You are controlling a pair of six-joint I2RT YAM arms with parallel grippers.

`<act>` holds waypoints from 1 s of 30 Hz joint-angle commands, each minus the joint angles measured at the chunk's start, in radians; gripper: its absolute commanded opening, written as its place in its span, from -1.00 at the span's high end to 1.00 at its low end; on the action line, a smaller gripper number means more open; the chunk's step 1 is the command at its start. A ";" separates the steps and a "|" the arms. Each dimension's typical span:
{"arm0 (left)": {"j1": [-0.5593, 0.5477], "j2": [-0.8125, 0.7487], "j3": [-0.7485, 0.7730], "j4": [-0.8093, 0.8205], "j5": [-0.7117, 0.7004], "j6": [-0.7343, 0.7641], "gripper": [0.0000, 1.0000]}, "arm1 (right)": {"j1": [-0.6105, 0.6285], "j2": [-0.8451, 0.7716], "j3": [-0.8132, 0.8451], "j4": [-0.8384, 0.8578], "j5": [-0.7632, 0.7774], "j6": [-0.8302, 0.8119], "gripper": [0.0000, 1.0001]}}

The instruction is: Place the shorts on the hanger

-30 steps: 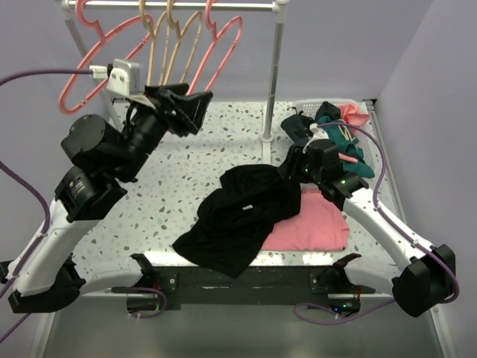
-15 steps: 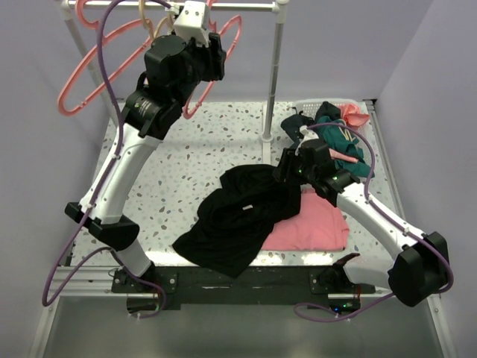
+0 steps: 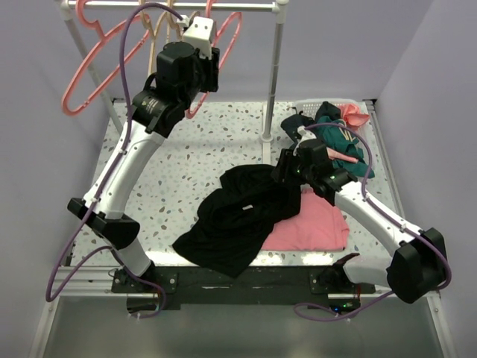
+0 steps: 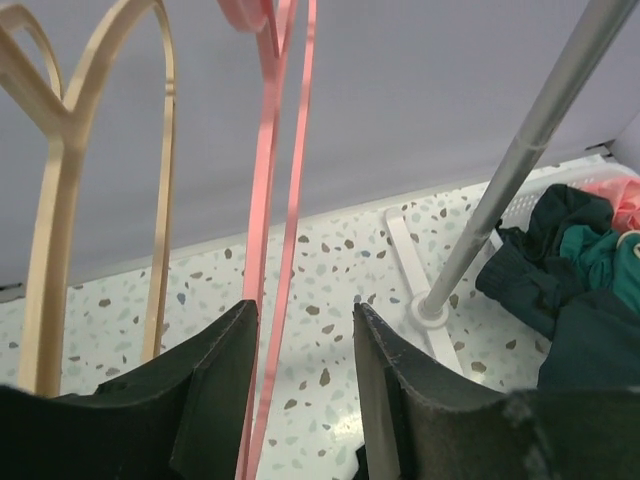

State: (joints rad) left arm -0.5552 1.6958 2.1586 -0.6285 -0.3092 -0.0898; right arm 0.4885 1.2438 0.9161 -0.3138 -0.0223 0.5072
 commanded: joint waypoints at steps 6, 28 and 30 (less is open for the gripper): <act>0.014 -0.015 -0.062 -0.013 -0.022 0.015 0.17 | 0.007 0.031 0.017 0.041 -0.016 -0.018 -0.04; 0.015 -0.145 -0.036 0.033 0.094 0.010 0.13 | 0.010 0.075 0.020 0.065 -0.030 -0.016 -0.04; 0.015 -0.157 -0.026 0.036 0.107 0.007 0.13 | 0.010 0.077 0.023 0.064 -0.030 -0.013 -0.04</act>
State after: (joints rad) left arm -0.5491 1.6211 2.0670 -0.6464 -0.2504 -0.0853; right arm 0.4919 1.3205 0.9161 -0.2916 -0.0437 0.5034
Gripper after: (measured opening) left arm 0.432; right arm 0.521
